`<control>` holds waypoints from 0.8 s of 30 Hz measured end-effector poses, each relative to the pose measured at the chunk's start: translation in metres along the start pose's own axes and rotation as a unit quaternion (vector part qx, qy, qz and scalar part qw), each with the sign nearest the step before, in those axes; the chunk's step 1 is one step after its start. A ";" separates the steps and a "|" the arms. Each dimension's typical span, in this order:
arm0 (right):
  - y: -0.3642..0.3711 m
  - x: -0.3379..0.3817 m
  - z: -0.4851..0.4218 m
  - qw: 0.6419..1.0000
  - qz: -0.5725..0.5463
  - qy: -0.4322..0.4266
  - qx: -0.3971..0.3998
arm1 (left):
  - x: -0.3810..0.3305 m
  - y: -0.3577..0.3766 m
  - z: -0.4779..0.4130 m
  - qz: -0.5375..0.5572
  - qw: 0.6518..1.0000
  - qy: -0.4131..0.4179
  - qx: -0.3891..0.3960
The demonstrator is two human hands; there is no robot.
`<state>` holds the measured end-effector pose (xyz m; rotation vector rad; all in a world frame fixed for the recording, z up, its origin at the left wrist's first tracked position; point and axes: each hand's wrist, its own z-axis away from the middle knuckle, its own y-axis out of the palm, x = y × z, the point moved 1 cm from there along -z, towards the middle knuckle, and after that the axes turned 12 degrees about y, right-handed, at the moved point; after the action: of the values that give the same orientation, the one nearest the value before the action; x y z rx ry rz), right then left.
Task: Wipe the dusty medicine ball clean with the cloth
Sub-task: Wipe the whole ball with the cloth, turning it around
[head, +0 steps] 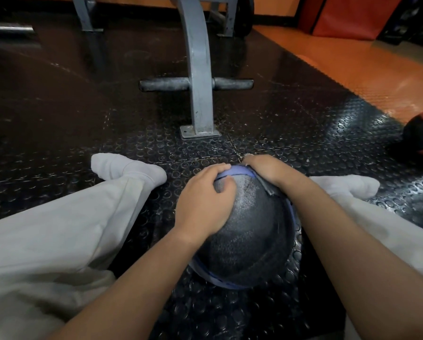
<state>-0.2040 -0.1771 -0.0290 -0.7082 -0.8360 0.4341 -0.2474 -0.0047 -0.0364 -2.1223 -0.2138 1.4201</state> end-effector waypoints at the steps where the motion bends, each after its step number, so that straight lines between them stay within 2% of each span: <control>1: 0.000 -0.001 0.002 0.999 0.014 -0.022 -0.022 | 0.000 -0.001 -0.003 0.001 1.000 -0.009 0.001; 4: 0.012 -0.003 0.042 0.990 0.026 -0.083 -0.109 | 0.010 -0.007 -0.015 0.025 0.999 -0.044 0.012; 7: 0.034 -0.002 0.086 0.952 0.108 -0.182 -0.221 | 0.020 -0.014 -0.024 0.050 0.997 -0.048 0.029; 10: 0.027 0.003 0.073 0.961 0.109 -0.192 -0.167 | 0.023 -0.019 -0.021 0.075 0.996 -0.050 0.023; 13: 0.012 0.009 0.028 0.995 0.032 -0.084 -0.045 | 0.023 -0.018 -0.009 0.086 0.994 -0.061 -0.015; 15: 0.009 0.014 0.010 0.999 0.014 -0.028 -0.027 | 0.022 -0.015 -0.003 0.081 0.992 -0.078 -0.054; 19: 0.028 0.018 0.038 0.986 0.046 -0.041 -0.154 | 0.019 -0.015 -0.012 0.071 0.988 -0.111 -0.078; 21: 0.050 0.019 0.077 0.944 0.127 -0.118 -0.281 | 0.023 -0.018 -0.016 0.076 0.989 -0.104 -0.069; 22: 0.058 0.019 0.095 0.920 0.161 -0.156 -0.320 | 0.024 -0.019 -0.015 0.088 0.989 -0.097 -0.065; 23: 0.063 0.019 0.106 0.906 0.177 -0.185 -0.338 | 0.026 -0.020 -0.013 0.099 0.989 -0.090 -0.062; 24: 0.062 0.018 0.108 0.910 0.188 -0.194 -0.315 | 0.027 -0.020 -0.010 0.106 0.989 -0.083 -0.059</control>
<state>-0.2835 -0.0808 -0.0131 -1.4298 -1.2428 0.6746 -0.2237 0.0200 -0.0441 -2.1739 -0.1426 1.7495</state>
